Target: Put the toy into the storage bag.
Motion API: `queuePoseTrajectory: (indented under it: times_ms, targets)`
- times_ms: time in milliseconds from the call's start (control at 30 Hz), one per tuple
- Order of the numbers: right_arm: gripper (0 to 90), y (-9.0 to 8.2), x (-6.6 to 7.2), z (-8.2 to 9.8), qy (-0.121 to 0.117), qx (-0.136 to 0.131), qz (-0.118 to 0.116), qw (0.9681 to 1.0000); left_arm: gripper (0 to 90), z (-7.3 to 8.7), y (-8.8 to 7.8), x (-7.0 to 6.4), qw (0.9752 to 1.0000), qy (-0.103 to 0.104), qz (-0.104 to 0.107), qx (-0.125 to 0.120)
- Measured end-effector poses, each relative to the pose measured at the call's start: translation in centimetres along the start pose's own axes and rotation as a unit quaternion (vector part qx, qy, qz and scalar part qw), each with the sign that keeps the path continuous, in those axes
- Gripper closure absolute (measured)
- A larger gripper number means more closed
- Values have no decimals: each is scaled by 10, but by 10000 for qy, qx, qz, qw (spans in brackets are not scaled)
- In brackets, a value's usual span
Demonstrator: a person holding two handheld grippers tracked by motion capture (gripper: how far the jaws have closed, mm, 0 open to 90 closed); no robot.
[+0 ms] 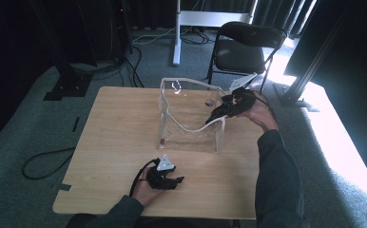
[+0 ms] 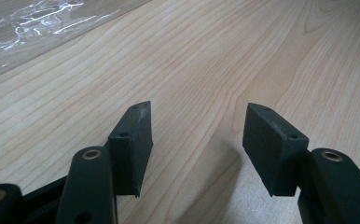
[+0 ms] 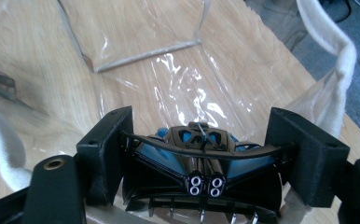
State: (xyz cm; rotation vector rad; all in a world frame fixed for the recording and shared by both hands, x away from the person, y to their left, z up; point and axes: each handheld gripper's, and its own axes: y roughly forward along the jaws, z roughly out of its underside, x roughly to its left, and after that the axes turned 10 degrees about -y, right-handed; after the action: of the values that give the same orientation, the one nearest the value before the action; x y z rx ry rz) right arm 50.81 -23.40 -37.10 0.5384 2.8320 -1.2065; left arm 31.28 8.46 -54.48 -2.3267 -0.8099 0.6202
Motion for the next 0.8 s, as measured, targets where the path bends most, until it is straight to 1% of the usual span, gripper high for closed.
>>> queuePoseTrajectory:
  times_ms: [33,200,400,500,600,700,767,800]
  targets:
    - [242,1,0,0,7,47,-5,10000,429,0,0,0,10000,-2,0,1]
    - [240,1,1,-1,-35,69,40,10000,429,0,0,0,10000,-3,3,-1]
    - [234,1,1,0,-10,97,101,9999,429,0,0,0,10000,-2,2,-1]
    - [228,0,3,-1,-68,101,228,9997,430,0,0,0,10000,-2,-1,0]
    - [268,-3,4,0,-55,18,363,9993,426,0,0,0,10000,-7,11,-4]
    - [274,-4,5,2,-39,16,417,9991,422,0,0,0,10000,-8,16,-5]
    - [284,-6,6,3,-50,-33,509,9987,422,0,0,0,10000,-11,19,-4]
    - [284,-6,6,3,-50,-33,509,9987,422,0,0,0,10000,-11,19,-4]
